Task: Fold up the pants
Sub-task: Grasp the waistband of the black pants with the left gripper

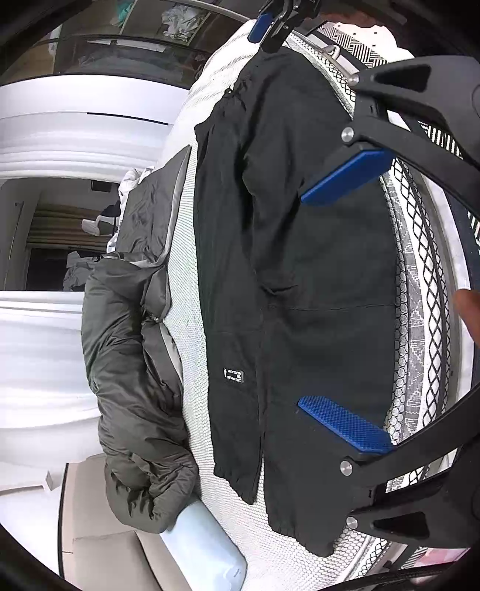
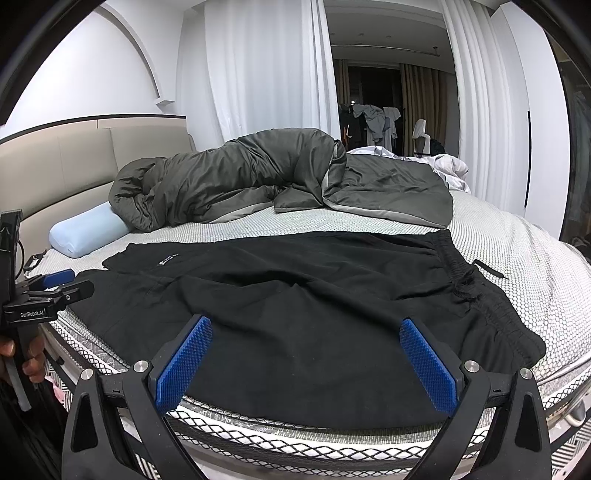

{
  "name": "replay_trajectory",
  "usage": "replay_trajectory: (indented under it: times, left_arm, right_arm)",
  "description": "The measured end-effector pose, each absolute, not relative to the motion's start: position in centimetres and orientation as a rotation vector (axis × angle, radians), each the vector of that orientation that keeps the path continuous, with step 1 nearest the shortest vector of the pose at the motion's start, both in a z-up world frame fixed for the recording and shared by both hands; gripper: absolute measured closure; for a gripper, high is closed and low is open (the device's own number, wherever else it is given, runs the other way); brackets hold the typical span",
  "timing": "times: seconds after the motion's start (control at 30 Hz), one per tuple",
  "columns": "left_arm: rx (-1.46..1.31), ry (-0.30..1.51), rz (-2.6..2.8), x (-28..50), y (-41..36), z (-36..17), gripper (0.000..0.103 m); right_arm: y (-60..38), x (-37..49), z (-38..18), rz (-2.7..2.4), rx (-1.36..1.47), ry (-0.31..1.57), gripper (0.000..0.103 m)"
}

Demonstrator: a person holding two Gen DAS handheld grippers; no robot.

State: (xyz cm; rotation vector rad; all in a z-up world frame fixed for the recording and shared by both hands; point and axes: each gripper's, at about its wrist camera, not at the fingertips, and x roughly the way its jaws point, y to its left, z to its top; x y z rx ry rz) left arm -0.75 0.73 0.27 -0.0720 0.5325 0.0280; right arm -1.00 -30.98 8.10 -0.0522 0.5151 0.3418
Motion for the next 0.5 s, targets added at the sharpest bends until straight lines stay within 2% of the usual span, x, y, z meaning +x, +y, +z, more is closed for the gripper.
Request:
replay_trajectory:
  times: [0.2,0.5]
  left_arm:
    - [-0.105,0.524,0.081,-0.9,3.9,0.2,0.001]
    - [-0.310,0.582,0.300,-3.0,16.2,-2.3,0.001]
  right_arm:
    - [-32.0,0.9,8.7,0.311,-0.070,0.616,0.000]
    - [-37.0,3.9,9.4,0.245,-0.174,0.656,0.000]
